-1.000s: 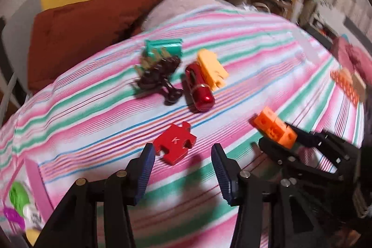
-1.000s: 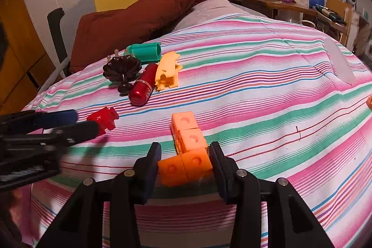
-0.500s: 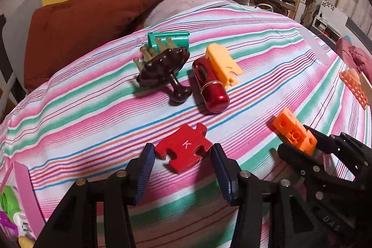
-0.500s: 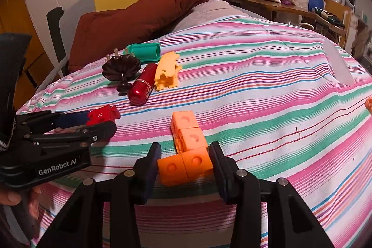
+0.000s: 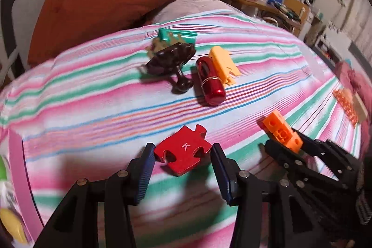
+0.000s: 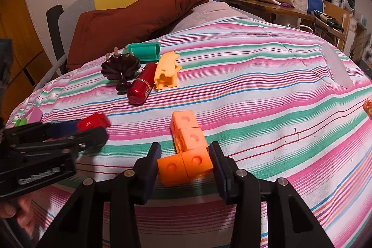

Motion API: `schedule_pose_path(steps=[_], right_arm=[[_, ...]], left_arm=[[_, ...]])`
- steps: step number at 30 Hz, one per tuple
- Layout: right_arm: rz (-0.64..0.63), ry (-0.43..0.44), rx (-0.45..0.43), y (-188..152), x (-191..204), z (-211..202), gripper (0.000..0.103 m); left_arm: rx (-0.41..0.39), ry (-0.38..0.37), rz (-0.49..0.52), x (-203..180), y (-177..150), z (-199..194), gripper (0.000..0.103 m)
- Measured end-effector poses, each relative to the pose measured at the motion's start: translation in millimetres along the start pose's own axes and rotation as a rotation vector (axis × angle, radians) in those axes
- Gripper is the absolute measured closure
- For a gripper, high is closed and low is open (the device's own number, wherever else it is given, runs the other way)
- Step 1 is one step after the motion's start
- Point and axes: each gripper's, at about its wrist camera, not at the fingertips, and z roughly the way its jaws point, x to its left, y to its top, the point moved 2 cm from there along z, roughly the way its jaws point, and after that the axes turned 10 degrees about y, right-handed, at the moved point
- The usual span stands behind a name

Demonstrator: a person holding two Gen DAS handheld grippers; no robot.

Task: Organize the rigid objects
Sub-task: 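Carry the red puzzle piece into the tray and open the left gripper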

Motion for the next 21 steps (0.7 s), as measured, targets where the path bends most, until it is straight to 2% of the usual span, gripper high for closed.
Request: schedule_pose_path(steps=[5,16,21], right_arm=[[-0.008,-0.008,0.001,0.0,0.7,0.0,0.06],[-0.034,-0.038,0.01,-0.1,4.6,1.4,0.06],[-0.043,-0.048,0.012,-0.8,6.4,0.8,0.06]], left_arm=[[-0.01,0.01,0.001,5.0,-16.8,-10.3,0.054],[-0.06,-0.064,-0.088,14.0,-32.7,-50.2,0.054],[-0.088,-0.071,-0.107,22.6,-44.6,-69.4,0.054]])
